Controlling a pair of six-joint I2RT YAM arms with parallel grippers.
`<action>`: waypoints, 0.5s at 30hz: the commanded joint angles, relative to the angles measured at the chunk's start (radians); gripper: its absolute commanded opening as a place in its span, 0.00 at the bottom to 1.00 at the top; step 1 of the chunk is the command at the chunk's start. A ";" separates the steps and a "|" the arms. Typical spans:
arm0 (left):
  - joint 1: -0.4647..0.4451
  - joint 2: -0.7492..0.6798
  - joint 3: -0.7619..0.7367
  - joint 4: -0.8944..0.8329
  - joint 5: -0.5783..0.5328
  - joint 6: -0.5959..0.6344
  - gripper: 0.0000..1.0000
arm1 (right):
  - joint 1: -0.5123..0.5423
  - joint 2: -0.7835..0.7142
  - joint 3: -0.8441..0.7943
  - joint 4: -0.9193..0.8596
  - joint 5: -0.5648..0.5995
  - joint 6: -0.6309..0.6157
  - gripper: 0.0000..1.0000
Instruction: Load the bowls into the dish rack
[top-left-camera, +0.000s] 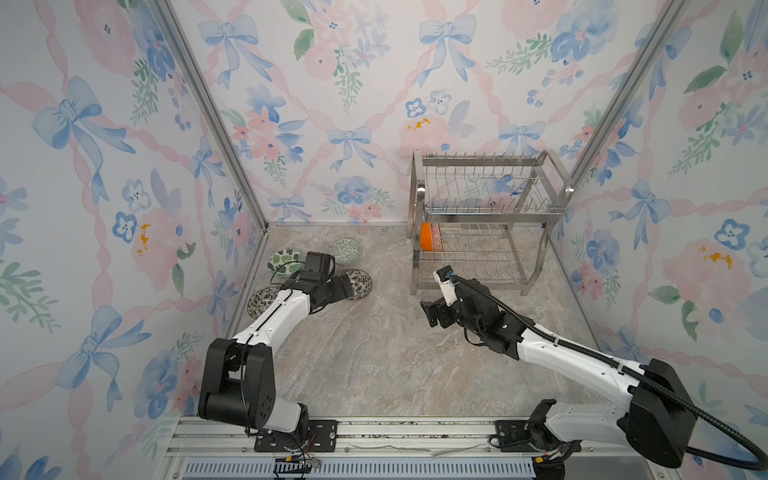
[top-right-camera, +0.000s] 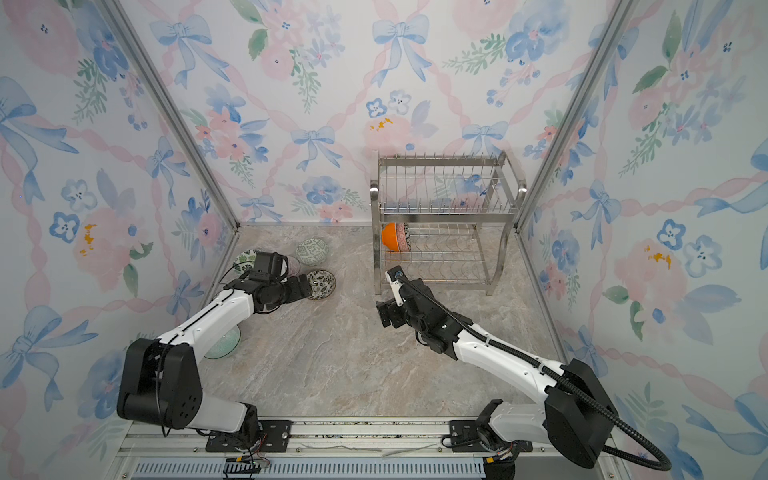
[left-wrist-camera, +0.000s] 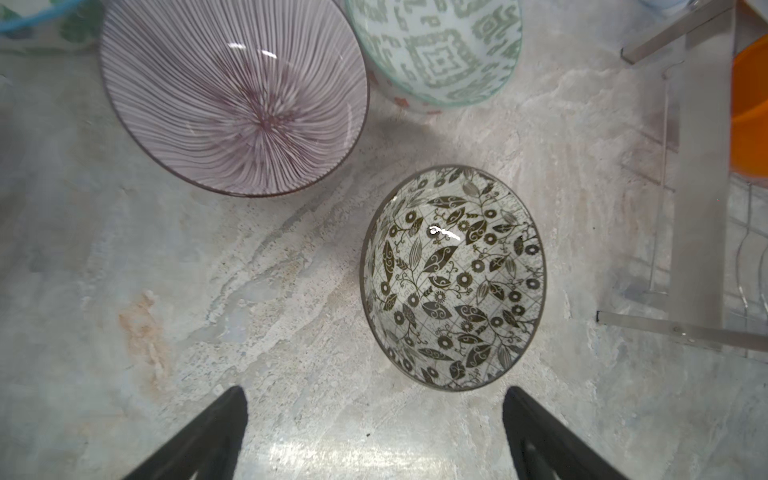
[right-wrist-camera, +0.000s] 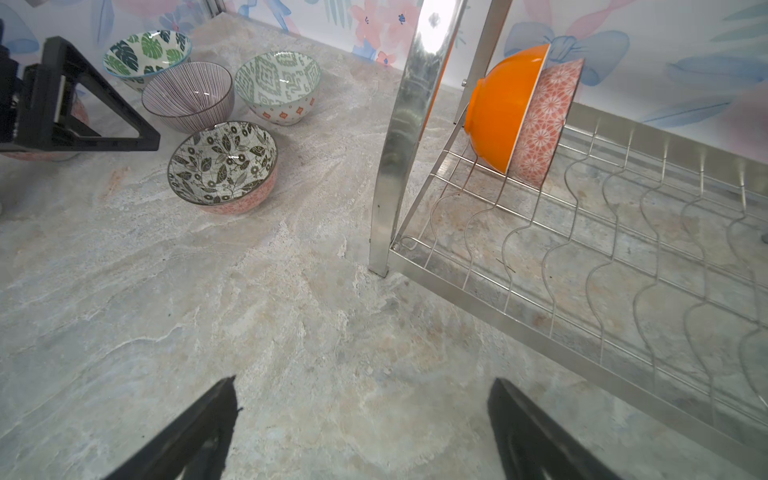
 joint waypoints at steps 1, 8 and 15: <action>0.011 0.053 0.048 0.034 0.063 -0.028 0.95 | 0.027 0.004 0.053 -0.037 0.088 -0.035 0.97; 0.013 0.127 0.060 0.080 0.051 -0.020 0.82 | 0.093 0.022 0.074 -0.015 0.156 -0.099 0.96; 0.020 0.141 0.047 0.088 0.027 0.002 0.68 | 0.116 0.076 0.113 -0.002 0.159 -0.107 0.96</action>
